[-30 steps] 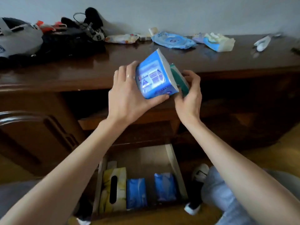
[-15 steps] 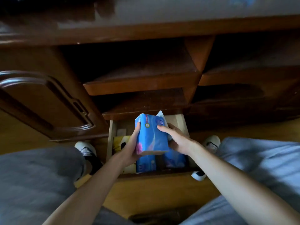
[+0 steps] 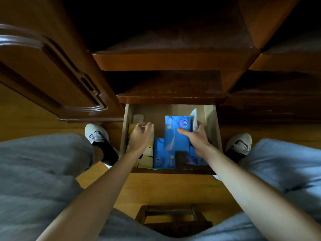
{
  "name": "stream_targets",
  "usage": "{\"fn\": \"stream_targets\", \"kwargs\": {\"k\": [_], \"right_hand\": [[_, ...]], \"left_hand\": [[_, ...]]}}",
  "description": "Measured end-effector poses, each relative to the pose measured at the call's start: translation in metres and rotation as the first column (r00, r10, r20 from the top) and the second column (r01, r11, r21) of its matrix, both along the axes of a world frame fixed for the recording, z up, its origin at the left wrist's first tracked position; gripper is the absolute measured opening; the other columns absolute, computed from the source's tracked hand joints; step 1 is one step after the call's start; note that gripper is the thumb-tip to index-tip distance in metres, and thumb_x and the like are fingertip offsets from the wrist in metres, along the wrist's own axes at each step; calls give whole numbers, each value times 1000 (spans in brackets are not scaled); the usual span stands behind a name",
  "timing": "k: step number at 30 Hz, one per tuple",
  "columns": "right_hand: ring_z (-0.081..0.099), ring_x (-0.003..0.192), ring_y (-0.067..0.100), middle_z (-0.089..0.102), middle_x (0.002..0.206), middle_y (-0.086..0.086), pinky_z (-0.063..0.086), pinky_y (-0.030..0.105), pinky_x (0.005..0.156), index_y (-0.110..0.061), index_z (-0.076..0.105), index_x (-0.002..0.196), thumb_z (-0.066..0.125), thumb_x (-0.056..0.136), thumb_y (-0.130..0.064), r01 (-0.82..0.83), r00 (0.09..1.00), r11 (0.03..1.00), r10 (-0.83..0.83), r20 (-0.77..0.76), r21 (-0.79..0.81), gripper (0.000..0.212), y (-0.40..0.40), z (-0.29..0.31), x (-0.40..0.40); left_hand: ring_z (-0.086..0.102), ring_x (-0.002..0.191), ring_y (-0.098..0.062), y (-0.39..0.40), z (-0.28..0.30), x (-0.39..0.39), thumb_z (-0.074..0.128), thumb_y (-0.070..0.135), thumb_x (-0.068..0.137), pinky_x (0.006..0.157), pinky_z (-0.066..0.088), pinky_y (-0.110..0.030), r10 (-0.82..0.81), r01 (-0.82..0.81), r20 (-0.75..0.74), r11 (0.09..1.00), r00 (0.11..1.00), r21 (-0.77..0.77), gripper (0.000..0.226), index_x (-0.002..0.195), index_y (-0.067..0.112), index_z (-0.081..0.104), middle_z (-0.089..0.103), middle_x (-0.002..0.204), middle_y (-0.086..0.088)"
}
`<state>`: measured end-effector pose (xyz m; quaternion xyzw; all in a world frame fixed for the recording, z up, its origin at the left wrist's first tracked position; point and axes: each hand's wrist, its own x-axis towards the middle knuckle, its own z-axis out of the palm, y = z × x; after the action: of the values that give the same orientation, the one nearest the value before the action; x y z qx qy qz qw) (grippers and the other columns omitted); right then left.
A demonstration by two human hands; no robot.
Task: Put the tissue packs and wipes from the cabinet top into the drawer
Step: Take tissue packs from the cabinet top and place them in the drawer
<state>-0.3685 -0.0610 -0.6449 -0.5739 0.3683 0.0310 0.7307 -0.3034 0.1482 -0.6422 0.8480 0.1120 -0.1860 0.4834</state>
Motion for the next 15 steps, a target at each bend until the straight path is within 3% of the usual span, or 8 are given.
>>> {"fn": "stream_targets", "kwargs": {"k": [3,5,9,13,15], "right_hand": [[72,102,27,65,125,9,62,52,80,-22,40,138,88,78,-17,155,984,988,-152,-93,23,77,-1,-15,18],[70,99,23,64,124,8,61,43,73,-19,36,142,89,77,-21,202,969,979,-198,-148,12,84,4,-23,34],[69,81,13,65,106,-1,54,24,44,-21,34,145,89,78,-24,202,969,979,-199,-150,5,87,15,-37,70],[66,78,6,64,115,1,51,17,42,-20,31,148,85,83,-23,53,985,994,-68,-157,-96,84,17,-53,95],[64,83,7,60,125,3,52,13,52,-16,27,152,83,85,-25,-122,976,973,83,-199,-194,87,18,-64,97]], "left_hand": [[65,95,-13,24,-6,9,52,48,96,66,47,-24,-179,158,85,965,980,211,33,122,30,62,67,101,15],[61,111,-19,32,-12,10,53,43,97,84,54,-33,-369,324,64,877,927,356,41,134,27,60,65,124,4],[33,146,-26,38,-24,-4,54,41,99,110,40,-42,-626,605,-119,661,771,444,52,149,28,46,31,162,1],[24,151,-27,43,-31,-14,53,38,100,118,31,-46,-681,630,-119,578,723,518,59,155,31,34,23,166,-2],[18,153,-26,41,-30,-15,53,37,100,119,27,-47,-672,616,-103,592,733,520,58,155,31,35,22,166,-2]]}}
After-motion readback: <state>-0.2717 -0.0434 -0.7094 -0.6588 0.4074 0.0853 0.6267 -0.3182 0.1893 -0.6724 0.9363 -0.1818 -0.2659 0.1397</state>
